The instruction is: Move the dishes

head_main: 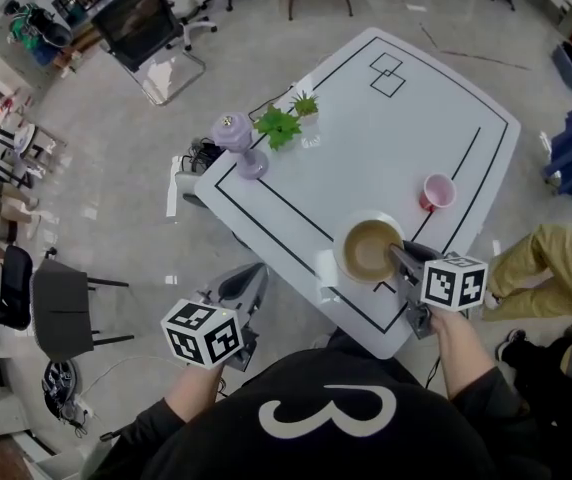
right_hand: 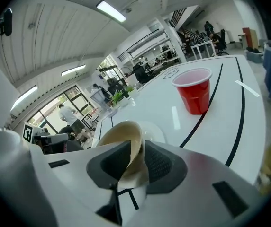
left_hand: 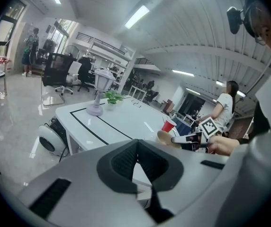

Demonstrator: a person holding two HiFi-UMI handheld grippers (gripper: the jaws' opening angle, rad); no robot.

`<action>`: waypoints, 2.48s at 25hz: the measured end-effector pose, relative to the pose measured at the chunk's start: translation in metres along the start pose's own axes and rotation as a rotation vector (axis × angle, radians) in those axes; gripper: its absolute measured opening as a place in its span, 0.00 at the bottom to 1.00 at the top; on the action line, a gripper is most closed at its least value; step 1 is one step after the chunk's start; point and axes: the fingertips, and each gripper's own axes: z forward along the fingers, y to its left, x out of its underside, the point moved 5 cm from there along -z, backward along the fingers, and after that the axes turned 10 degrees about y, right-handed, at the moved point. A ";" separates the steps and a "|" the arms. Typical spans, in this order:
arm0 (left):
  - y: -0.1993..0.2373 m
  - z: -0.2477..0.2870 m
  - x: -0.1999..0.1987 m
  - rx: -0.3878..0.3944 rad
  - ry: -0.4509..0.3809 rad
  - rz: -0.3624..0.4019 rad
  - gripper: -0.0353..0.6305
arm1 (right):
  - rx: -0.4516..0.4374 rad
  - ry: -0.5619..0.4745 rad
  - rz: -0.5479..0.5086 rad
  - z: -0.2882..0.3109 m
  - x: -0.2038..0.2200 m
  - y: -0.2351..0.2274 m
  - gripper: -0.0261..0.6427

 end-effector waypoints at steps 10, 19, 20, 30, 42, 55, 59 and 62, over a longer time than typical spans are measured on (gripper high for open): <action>0.002 -0.003 0.007 -0.021 0.006 -0.003 0.06 | 0.036 -0.018 0.023 0.002 -0.003 -0.001 0.05; 0.005 -0.006 0.000 -0.046 -0.025 -0.037 0.06 | -0.008 -0.051 -0.018 -0.010 -0.038 0.015 0.05; 0.004 -0.006 -0.002 -0.047 -0.031 -0.041 0.06 | -0.013 -0.057 -0.024 -0.011 -0.044 0.016 0.05; 0.000 -0.009 -0.009 -0.073 -0.066 -0.088 0.06 | -0.059 -0.099 -0.073 -0.006 -0.104 0.026 0.05; 0.012 -0.014 -0.003 -0.105 -0.064 -0.118 0.06 | -0.012 -0.059 -0.099 0.051 -0.144 0.018 0.05; 0.032 -0.031 0.003 -0.144 -0.064 -0.132 0.06 | 0.062 0.037 -0.081 0.103 -0.146 0.001 0.06; 0.033 -0.036 0.001 -0.144 -0.072 -0.127 0.05 | 0.060 0.041 -0.059 0.104 -0.147 -0.001 0.07; 0.035 -0.037 -0.002 -0.146 -0.080 -0.119 0.06 | 0.055 0.036 -0.044 0.103 -0.147 -0.002 0.13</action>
